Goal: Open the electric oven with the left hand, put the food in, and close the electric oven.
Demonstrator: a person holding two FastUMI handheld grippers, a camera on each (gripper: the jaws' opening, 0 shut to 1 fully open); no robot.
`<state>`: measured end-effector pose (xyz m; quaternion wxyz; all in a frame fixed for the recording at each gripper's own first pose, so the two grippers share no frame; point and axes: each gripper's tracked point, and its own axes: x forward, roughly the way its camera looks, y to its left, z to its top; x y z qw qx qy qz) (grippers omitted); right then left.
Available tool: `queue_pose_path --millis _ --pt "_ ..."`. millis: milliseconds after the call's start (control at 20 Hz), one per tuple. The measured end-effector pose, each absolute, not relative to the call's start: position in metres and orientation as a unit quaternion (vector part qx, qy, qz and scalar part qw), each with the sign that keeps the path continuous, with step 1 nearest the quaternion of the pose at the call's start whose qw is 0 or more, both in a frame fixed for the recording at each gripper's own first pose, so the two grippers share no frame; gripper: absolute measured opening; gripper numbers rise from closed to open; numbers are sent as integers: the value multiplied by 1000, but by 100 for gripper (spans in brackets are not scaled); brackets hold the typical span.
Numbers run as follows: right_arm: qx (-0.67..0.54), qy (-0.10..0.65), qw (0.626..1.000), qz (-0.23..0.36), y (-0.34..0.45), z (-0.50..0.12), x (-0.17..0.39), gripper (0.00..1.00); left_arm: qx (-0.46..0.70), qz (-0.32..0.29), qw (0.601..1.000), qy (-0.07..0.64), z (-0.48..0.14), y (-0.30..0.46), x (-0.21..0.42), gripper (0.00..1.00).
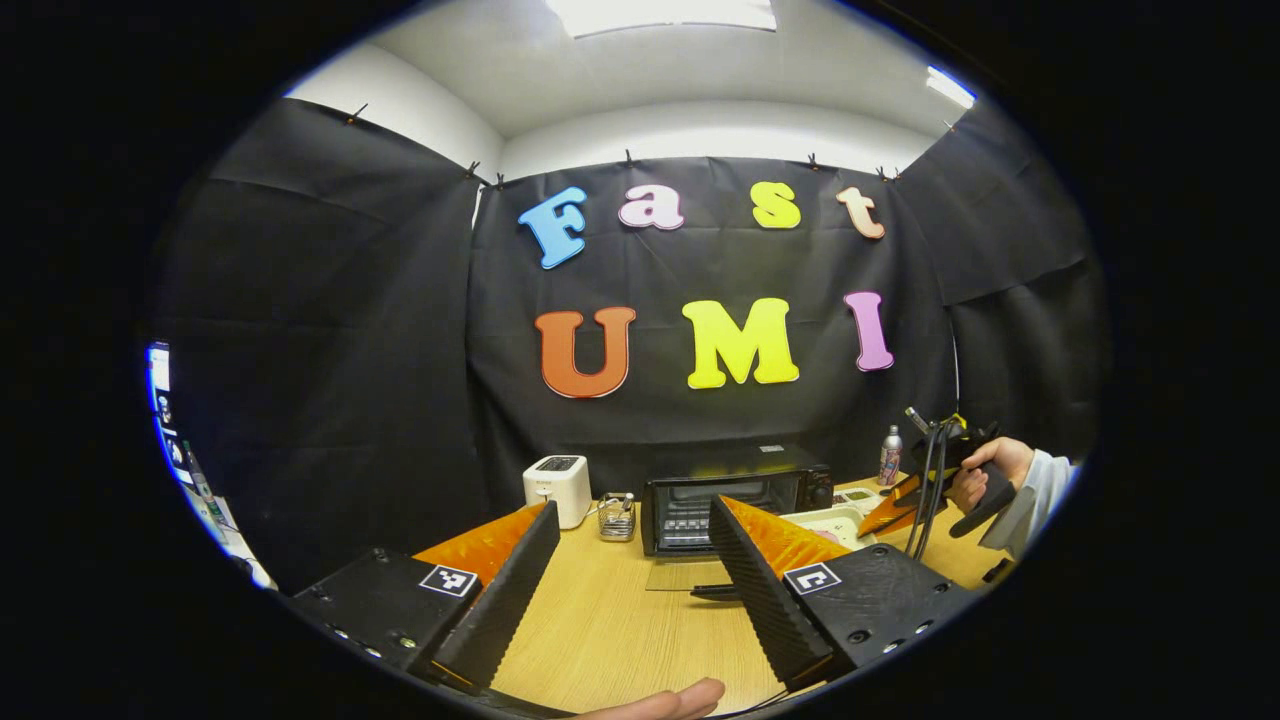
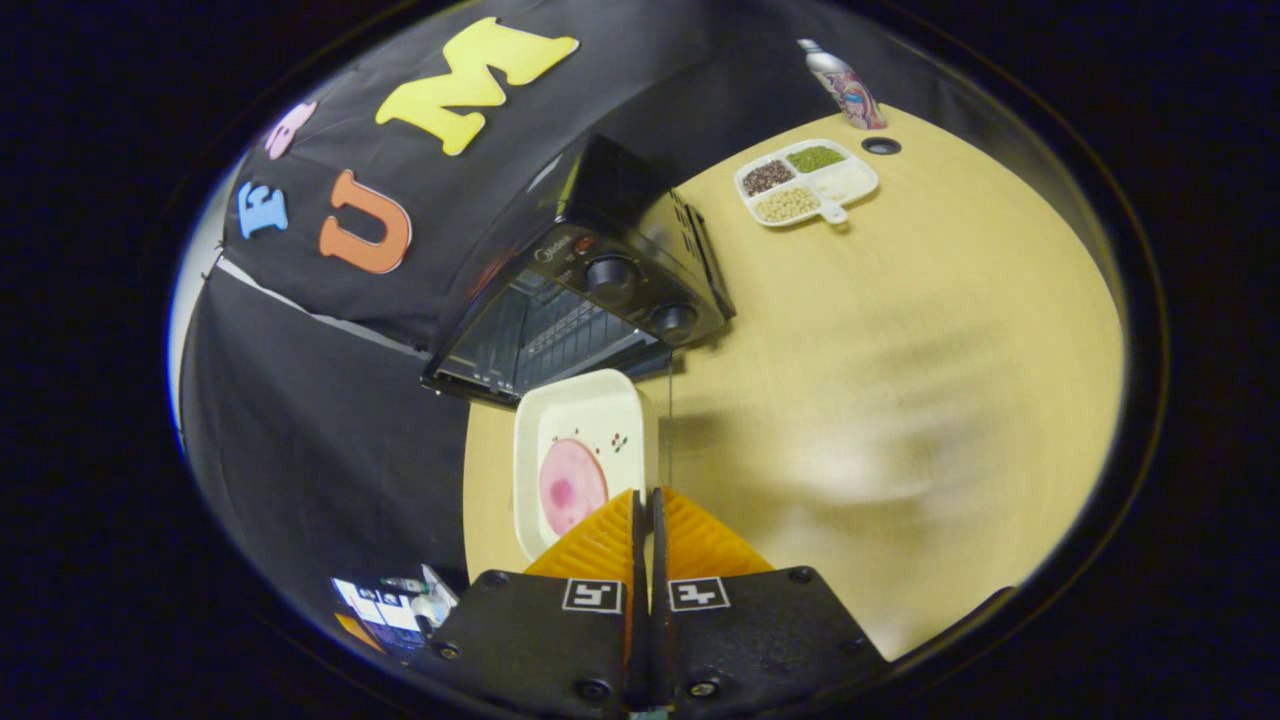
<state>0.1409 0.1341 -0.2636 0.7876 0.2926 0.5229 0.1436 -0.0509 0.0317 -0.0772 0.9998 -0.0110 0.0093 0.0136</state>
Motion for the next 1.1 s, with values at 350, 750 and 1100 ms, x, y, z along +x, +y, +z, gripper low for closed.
queue_pose_path --millis 350,750,1100 --pt "364 465 802 89 211 -282 178 4 -18 29 999 14 -85 55 -46 95" --pt "465 335 820 3 245 -294 261 4 -35 58 998 13 -90 94 -43 95" --pt "473 295 830 -3 294 -318 310 5 -36 74 996 20 -103 115 -27 95"
